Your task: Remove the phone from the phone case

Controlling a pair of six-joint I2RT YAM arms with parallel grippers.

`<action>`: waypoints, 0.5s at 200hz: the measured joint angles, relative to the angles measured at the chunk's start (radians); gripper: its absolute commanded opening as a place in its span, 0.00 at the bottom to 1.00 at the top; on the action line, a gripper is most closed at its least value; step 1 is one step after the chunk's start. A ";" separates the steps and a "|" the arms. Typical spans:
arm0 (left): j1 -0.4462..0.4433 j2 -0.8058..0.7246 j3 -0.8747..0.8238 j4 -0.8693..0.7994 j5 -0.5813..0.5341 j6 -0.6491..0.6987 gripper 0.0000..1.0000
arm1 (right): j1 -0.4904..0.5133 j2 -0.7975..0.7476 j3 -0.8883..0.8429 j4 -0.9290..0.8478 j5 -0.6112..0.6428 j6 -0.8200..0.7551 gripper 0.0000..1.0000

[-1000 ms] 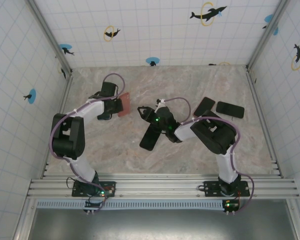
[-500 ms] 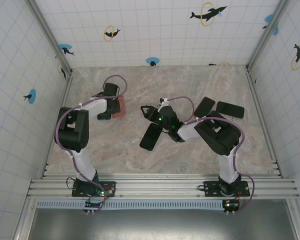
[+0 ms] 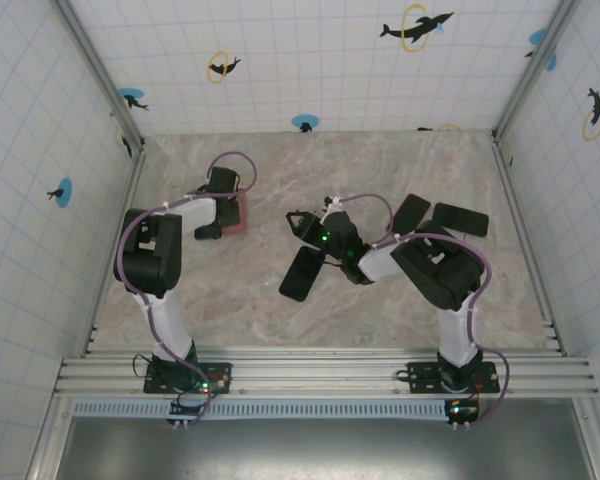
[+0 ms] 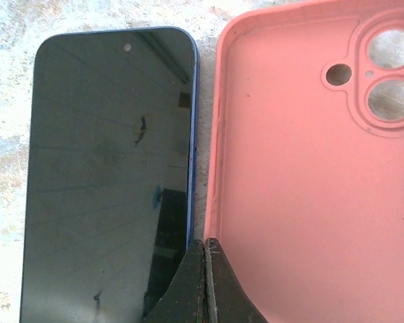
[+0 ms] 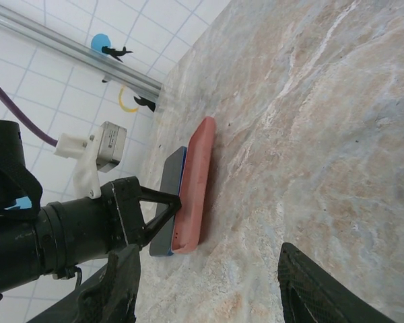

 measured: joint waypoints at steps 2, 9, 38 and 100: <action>0.000 0.000 0.000 0.000 0.000 0.000 0.06 | -0.001 0.000 0.000 0.000 0.000 0.000 0.56; 0.000 0.000 0.000 0.001 -0.001 0.001 0.11 | -0.003 0.000 0.000 0.001 -0.001 0.000 0.56; 0.000 0.000 0.002 0.000 0.002 0.015 0.26 | -0.012 -0.007 -0.009 0.001 -0.005 -0.004 0.57; 0.000 -0.080 0.018 -0.027 0.071 0.021 0.52 | -0.045 -0.077 -0.046 -0.034 -0.015 -0.067 0.72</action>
